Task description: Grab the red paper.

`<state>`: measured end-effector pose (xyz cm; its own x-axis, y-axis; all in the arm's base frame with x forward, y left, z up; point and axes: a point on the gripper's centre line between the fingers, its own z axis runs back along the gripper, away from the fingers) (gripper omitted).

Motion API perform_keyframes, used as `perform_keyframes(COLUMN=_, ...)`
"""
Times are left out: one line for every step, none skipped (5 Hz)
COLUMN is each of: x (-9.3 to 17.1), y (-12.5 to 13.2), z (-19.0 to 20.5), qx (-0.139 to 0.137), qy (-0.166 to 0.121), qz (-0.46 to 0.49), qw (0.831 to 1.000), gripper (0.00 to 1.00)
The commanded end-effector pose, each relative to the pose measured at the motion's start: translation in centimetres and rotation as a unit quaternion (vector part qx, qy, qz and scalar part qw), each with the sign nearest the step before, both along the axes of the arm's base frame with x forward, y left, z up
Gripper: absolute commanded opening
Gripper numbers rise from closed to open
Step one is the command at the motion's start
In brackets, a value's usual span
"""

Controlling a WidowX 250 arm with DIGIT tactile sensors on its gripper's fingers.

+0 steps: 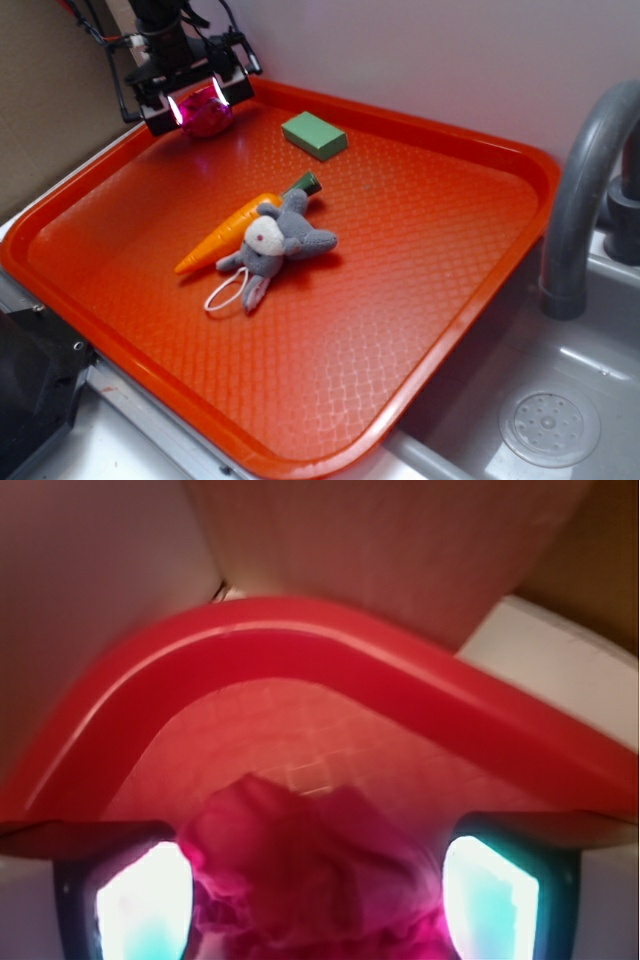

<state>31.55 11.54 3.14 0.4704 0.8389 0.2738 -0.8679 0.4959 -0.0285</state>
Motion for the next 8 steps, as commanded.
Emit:
perform_keyframes(x=0.0, y=0.1, z=1.3, qx=0.006, qy=-0.017, qz=-0.018, qw=1.0, gripper=0.95)
perform_keyframes(x=-0.4, y=0.3, z=1.6, qx=0.015, qy=-0.02, qz=-0.009, qw=1.0, gripper=0.0)
perform_keyframes(x=-0.8, y=0.3, z=1.9, qx=0.019, qy=-0.021, qz=-0.007, qw=1.0, gripper=0.0)
perform_keyframes(x=-1.3, y=0.5, z=2.2, qx=0.03, qy=-0.018, qz=-0.011, qw=0.999, gripper=0.0)
perform_keyframes(x=-2.5, y=-2.8, z=7.0, qx=0.034, qy=-0.042, qz=-0.054, qw=0.997, gripper=0.0)
perform_keyframes(x=-3.9, y=-5.6, z=10.7, qx=0.012, qy=-0.023, qz=-0.097, qw=0.995, gripper=0.0)
perform_keyframes(x=-5.5, y=-8.1, z=14.0, qx=-0.039, qy=0.031, qz=-0.204, qw=0.978, gripper=0.0)
perform_keyframes(x=-7.7, y=-10.6, z=17.1, qx=-0.062, qy=0.029, qz=-0.294, qw=0.953, gripper=0.0)
